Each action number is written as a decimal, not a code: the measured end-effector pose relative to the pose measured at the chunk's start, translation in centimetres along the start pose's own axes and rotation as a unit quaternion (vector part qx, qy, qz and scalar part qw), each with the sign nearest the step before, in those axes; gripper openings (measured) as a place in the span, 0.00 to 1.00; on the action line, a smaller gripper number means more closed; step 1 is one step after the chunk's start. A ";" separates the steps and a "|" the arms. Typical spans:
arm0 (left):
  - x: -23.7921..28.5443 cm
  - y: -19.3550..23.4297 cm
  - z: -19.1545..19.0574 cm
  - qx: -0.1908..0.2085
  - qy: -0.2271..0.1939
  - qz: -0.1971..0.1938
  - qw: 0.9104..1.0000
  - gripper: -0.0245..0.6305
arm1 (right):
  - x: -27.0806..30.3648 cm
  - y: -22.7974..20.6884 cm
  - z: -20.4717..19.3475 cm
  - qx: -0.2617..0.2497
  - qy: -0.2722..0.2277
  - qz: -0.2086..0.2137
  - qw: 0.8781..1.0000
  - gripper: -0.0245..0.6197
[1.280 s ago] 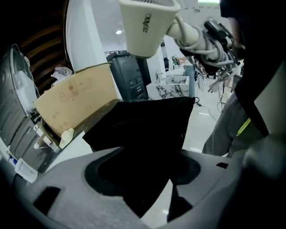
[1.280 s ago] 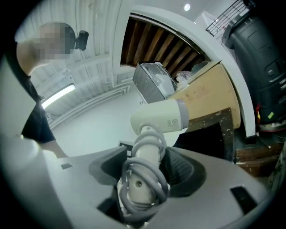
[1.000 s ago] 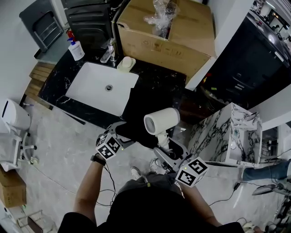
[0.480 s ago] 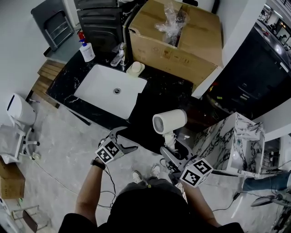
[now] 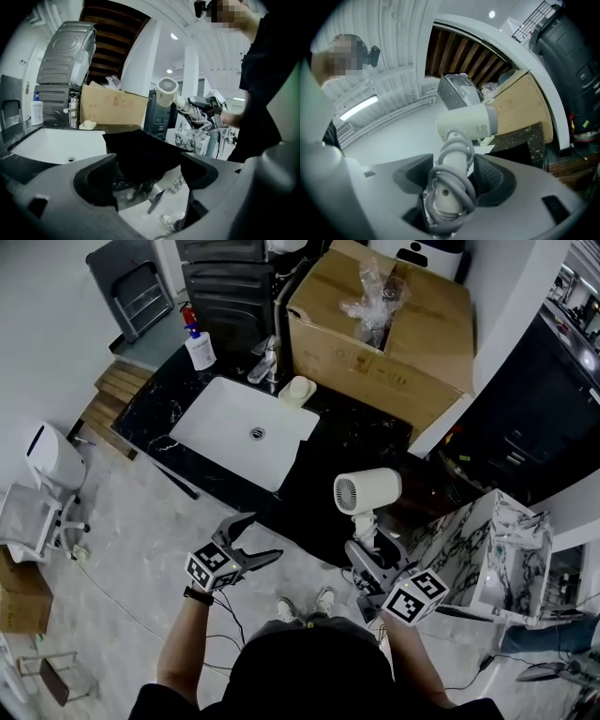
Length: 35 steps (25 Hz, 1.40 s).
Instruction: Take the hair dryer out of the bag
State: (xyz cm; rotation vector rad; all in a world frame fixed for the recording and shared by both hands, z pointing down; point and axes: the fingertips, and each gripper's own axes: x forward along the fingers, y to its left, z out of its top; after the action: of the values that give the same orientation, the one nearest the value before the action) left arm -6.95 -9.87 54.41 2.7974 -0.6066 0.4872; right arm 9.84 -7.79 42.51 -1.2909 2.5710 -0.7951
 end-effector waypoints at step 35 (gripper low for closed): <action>-3.5 4.1 12.6 0.059 -0.170 0.242 0.953 0.20 | 1.4 -1.1 3.9 -0.021 -0.023 0.017 0.999 0.46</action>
State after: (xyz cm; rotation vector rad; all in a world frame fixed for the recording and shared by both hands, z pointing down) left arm -8.35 -15.93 42.26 2.8521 -1.3990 0.1189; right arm 11.16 -10.94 39.85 -1.2588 2.5787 -0.7017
